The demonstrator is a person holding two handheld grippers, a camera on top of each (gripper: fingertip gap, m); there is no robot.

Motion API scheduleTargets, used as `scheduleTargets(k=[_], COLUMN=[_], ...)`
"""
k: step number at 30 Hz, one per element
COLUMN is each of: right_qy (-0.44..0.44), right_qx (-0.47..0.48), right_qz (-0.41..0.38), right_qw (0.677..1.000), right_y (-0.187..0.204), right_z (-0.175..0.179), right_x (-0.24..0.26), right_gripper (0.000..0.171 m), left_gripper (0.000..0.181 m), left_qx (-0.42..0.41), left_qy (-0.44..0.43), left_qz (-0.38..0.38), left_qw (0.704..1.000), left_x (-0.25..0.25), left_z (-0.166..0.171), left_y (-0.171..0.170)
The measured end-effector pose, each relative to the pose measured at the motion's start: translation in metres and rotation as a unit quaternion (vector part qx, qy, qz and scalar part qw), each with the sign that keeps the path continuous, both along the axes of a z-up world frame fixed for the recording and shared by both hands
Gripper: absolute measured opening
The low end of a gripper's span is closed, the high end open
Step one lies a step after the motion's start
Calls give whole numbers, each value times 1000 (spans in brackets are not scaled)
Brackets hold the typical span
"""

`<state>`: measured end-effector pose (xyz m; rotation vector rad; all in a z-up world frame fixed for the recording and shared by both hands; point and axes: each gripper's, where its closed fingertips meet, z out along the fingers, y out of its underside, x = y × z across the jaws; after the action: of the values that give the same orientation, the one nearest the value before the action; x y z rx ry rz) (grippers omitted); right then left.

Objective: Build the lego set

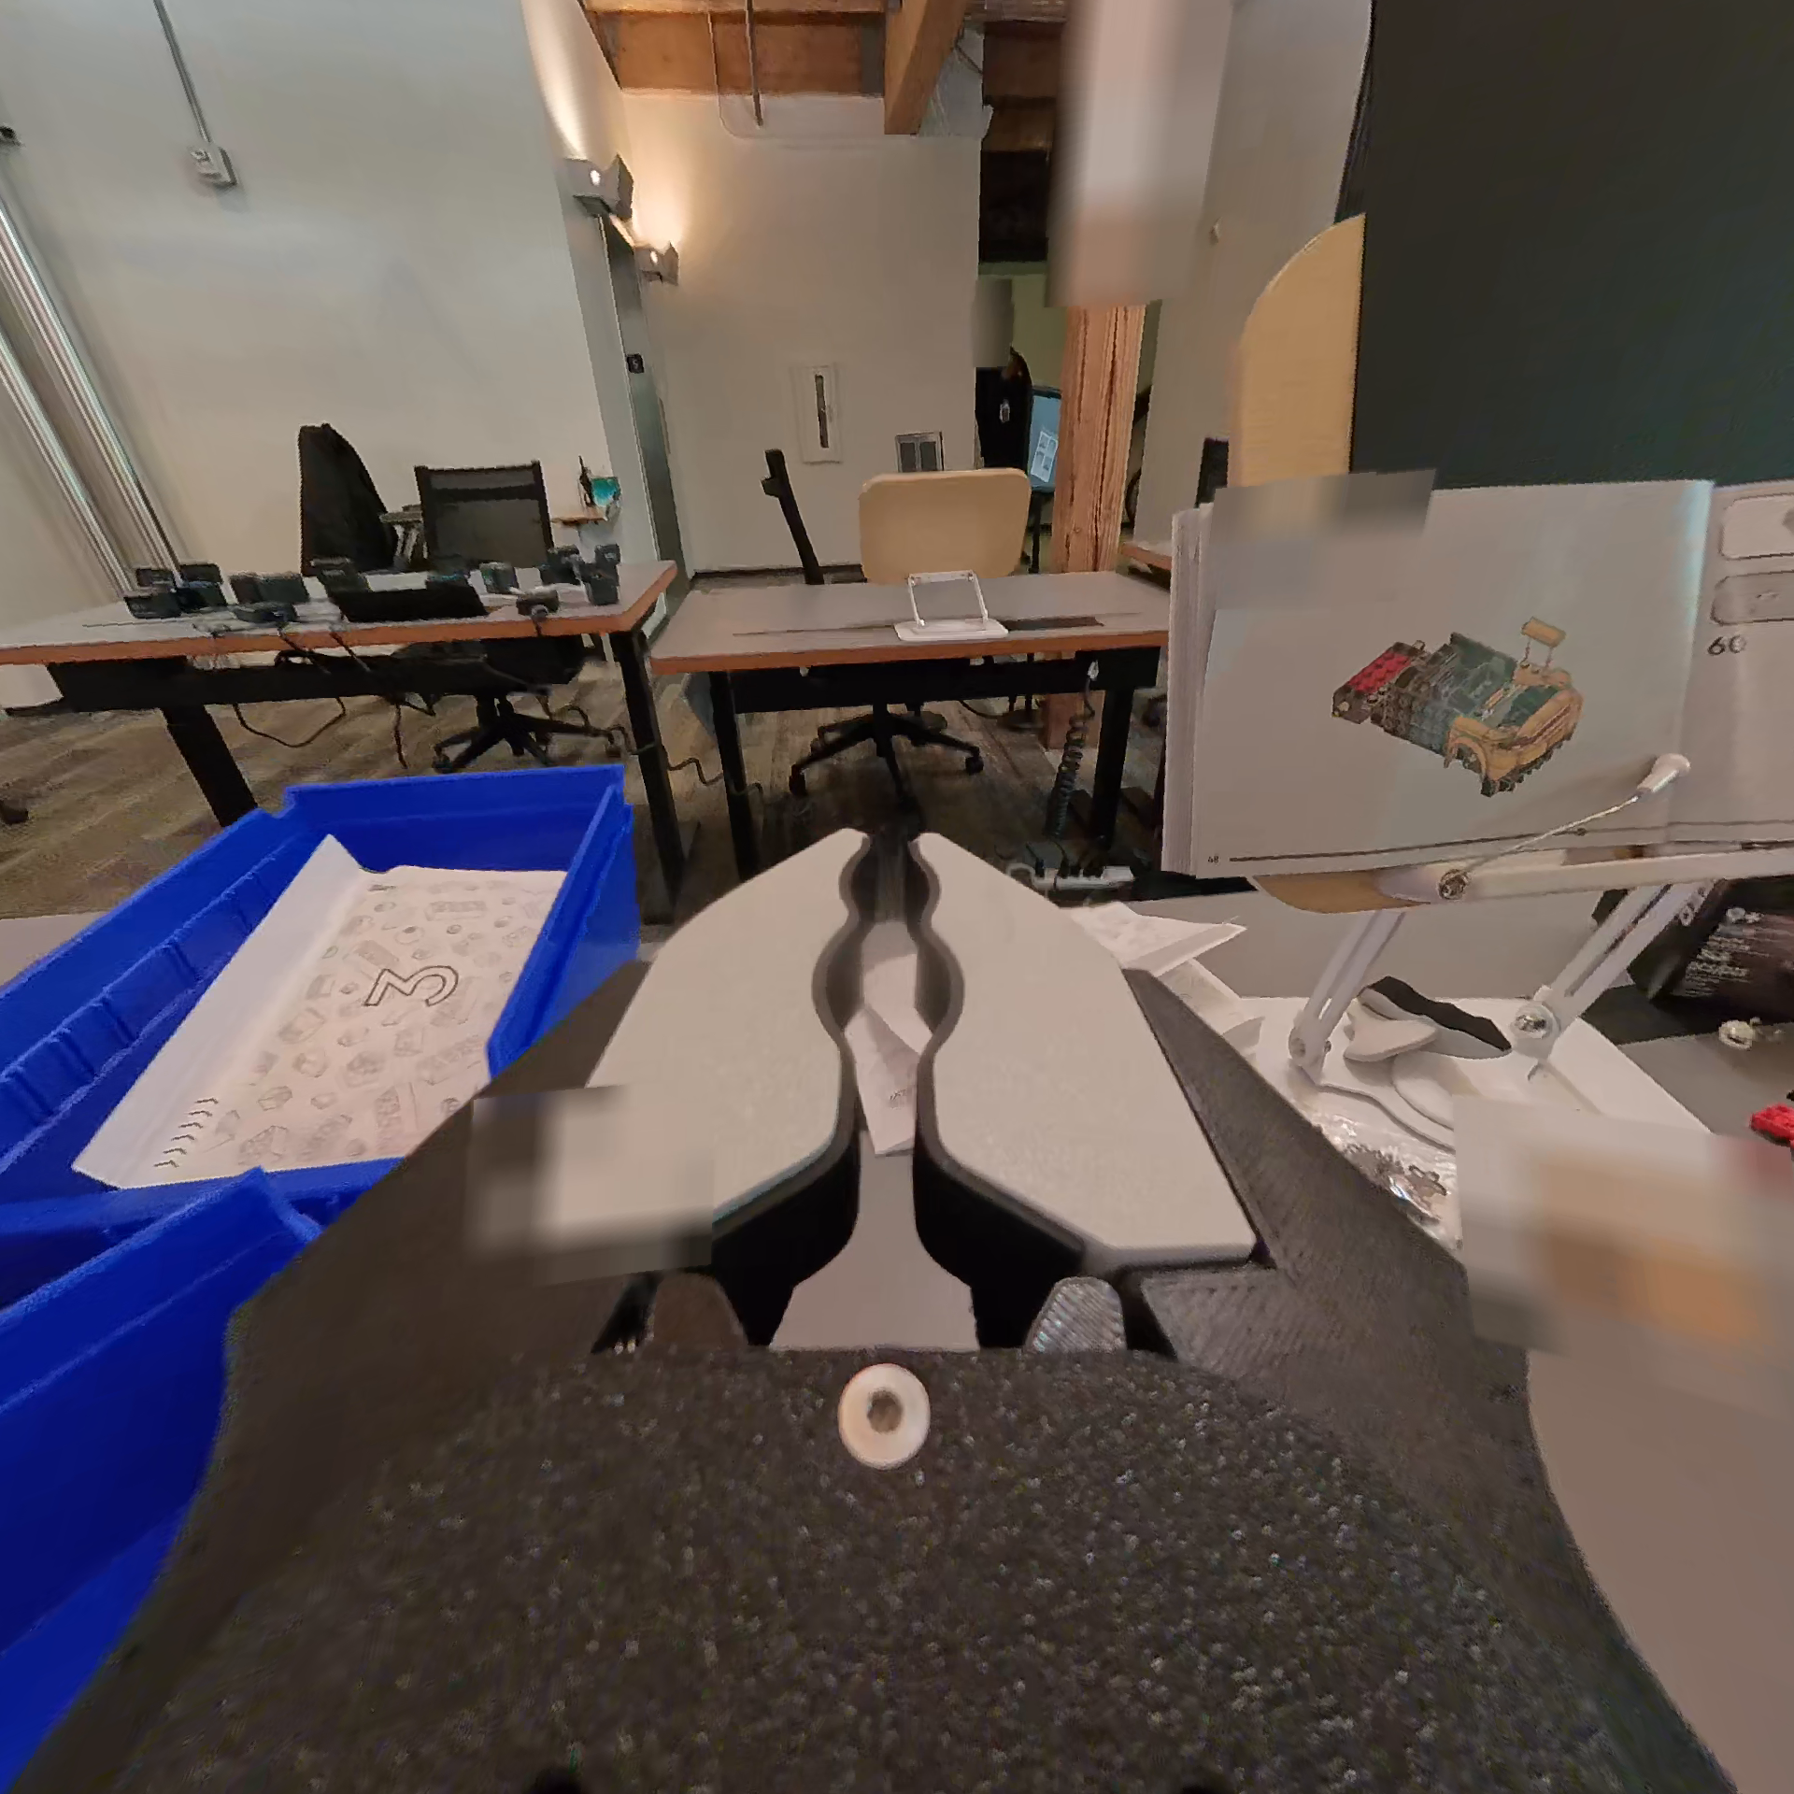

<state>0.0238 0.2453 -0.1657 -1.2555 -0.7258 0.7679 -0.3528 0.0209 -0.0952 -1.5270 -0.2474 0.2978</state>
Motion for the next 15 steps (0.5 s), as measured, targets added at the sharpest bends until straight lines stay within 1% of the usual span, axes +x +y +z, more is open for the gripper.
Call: scheduleTargets(k=[1, 4, 6, 10, 13, 15], right_qy=[-1, 0, 6, 10, 11, 11], right_qx=[0, 2, 0, -1, 0, 0], right_qz=[0, -3, -4, -7, -8, -7], right_qw=[1000, 1000, 1000, 1000, 1000, 1000], right_y=[0, 1, 1, 3, 2, 2], right_z=[0, 2, 3, 5, 6, 7], right_x=[0, 2, 4, 7, 8, 8], right_gripper=[0, 0, 0, 0, 0, 0], left_gripper=[9, 9, 14, 25, 37, 40], left_qx=[-4, -8, -36, -95, -148, -172], left_qy=[-4, -10, -13, 9, 24, 26], left_qz=[-1, 15, 28, 61, 89, 106], left_qw=[1000, 1000, 999, 994, 985, 979], left_x=[-3, -20, -36, -73, -104, -126], left_z=[4, 15, 14, 14, 6, 0], left_y=[-5, -22, -31, -47, -55, -61])
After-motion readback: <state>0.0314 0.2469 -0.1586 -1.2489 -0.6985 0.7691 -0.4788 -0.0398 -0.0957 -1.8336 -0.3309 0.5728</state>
